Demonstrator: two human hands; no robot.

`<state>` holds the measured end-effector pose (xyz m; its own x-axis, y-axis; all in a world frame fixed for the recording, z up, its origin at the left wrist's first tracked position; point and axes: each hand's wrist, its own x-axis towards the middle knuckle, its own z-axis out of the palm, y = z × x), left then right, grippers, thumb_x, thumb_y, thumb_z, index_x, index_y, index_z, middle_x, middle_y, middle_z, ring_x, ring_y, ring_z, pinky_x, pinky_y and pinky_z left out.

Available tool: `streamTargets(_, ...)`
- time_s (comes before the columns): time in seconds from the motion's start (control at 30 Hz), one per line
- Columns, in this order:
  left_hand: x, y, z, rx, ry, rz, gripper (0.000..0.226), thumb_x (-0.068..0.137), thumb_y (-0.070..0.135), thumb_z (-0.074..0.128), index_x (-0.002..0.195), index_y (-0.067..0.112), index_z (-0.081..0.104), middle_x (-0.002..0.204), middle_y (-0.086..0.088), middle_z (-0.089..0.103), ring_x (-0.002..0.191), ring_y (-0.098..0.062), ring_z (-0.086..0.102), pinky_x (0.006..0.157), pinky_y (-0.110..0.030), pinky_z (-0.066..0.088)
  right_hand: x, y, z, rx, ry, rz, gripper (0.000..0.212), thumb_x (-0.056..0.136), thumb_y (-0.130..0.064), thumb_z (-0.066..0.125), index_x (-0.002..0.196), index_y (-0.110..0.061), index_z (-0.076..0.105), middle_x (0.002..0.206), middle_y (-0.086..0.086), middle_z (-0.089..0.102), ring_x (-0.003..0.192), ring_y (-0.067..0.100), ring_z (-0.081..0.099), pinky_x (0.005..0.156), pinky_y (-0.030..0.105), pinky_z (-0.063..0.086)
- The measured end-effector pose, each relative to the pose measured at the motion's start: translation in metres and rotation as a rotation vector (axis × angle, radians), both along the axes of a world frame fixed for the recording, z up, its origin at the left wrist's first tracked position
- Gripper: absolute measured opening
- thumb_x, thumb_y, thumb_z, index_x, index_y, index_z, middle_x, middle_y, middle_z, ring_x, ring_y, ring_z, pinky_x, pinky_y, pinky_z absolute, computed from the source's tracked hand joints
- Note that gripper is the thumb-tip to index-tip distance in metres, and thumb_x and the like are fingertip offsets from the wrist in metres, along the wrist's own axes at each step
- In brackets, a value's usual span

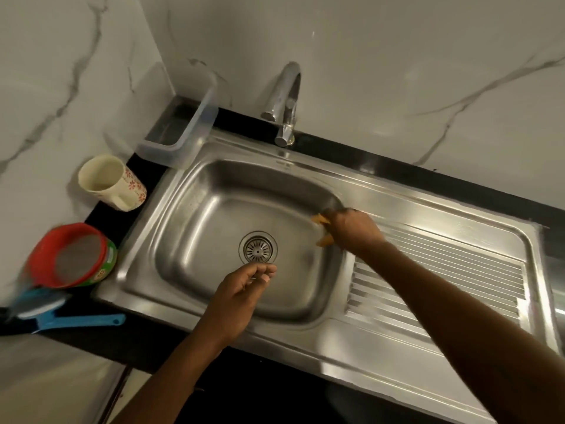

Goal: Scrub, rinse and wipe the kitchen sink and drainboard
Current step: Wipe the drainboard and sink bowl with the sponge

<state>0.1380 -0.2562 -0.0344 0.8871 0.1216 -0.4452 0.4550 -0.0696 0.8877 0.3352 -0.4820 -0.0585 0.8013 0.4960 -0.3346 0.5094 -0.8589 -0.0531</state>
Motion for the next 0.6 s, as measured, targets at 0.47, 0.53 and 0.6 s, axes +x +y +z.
streamTargets(0.47,0.004,0.079,-0.006,0.019,0.022,-0.010,0.020,0.102,0.023,0.060,0.111,0.035,0.074,0.112,0.021,0.076,0.109,-0.001,0.069,0.101,-0.031,0.052,0.035,0.036,-0.043,-0.727,0.033,0.415,0.077,0.089,-0.085,0.033,0.111,-0.025,0.075,0.114,-0.001,0.071,0.116,0.024,0.061,0.108,0.042,0.041)
streamTargets(0.53,0.004,0.082,-0.006,0.011,0.033,-0.006,0.022,0.095,0.032,0.058,0.111,0.037,0.074,0.113,0.021,0.075,0.110,-0.001,0.069,0.100,-0.030,0.051,0.031,0.048,-0.046,-0.702,-0.054,0.442,0.043,0.096,-0.063,0.055,0.110,-0.027,0.075,0.111,-0.004,0.073,0.113,0.020,0.064,0.108,0.042,0.037)
streamTargets(0.6,0.003,0.083,-0.006,-0.005,0.031,0.007,0.027,0.090,0.037,0.056,0.111,0.036,0.074,0.114,0.021,0.075,0.111,-0.001,0.069,0.099,-0.028,0.050,0.032,0.052,-0.047,-0.781,-0.037,0.404,0.033,0.091,-0.050,0.069,0.115,-0.028,0.075,0.118,-0.005,0.071,0.120,0.021,0.061,0.111,0.043,0.038)
